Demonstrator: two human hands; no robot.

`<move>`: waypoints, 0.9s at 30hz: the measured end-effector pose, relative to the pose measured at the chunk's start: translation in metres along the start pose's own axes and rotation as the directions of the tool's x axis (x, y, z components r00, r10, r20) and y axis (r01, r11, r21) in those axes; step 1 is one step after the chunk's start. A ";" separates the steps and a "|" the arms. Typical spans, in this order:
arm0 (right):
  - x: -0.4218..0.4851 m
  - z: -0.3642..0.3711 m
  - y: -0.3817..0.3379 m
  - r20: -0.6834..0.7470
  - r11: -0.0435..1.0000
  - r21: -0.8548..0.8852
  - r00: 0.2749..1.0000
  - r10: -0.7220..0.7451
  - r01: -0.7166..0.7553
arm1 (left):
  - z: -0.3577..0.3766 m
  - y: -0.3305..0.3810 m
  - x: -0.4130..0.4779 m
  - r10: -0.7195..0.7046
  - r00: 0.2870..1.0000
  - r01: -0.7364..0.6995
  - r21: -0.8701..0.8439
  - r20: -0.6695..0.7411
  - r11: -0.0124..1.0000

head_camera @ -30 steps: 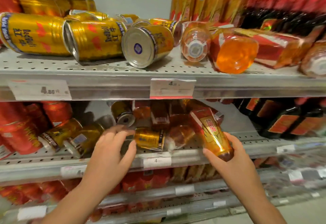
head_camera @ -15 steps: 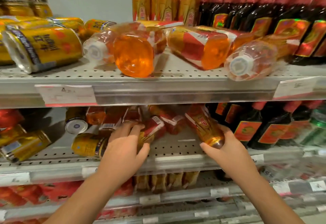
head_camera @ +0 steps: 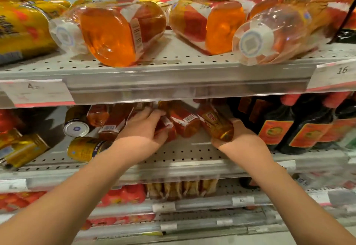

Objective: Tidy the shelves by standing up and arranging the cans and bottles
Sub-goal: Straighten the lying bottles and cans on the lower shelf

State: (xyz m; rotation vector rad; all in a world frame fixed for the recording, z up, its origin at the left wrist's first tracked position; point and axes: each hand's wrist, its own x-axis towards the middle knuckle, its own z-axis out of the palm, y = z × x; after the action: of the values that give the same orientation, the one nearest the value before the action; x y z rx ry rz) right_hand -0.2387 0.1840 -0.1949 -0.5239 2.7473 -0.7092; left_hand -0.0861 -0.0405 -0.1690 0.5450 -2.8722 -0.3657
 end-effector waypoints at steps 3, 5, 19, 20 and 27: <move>0.004 0.008 0.000 -0.036 0.999 0.023 0.999 -0.025 0.026 | -0.004 0.005 0.034 0.037 0.998 -0.028 -0.162 0.050 0.986; 0.006 0.013 0.006 -0.053 0.998 0.051 0.998 -0.027 0.030 | -0.004 0.007 0.060 0.084 0.994 -0.072 -0.149 0.072 0.986; 0.010 0.022 0.023 -0.145 0.995 0.071 0.988 -0.054 0.065 | -0.006 -0.028 0.136 0.221 0.840 -0.142 -0.192 0.495 0.971; 0.011 0.023 0.022 -0.155 0.996 0.057 0.986 -0.065 0.074 | -0.005 -0.029 0.141 0.231 0.825 -0.150 -0.194 0.516 0.969; 0.014 0.035 0.029 -0.305 0.982 0.149 0.950 -0.062 0.112 | 0.001 -0.023 0.152 0.255 0.826 -0.163 -0.220 0.503 0.962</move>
State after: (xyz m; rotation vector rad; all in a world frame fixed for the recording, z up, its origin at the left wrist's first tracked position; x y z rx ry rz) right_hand -0.2473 0.1874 -0.2416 -0.5441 2.9160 -1.1105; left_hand -0.2174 -0.1190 -0.1543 0.0923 -3.3282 -0.8270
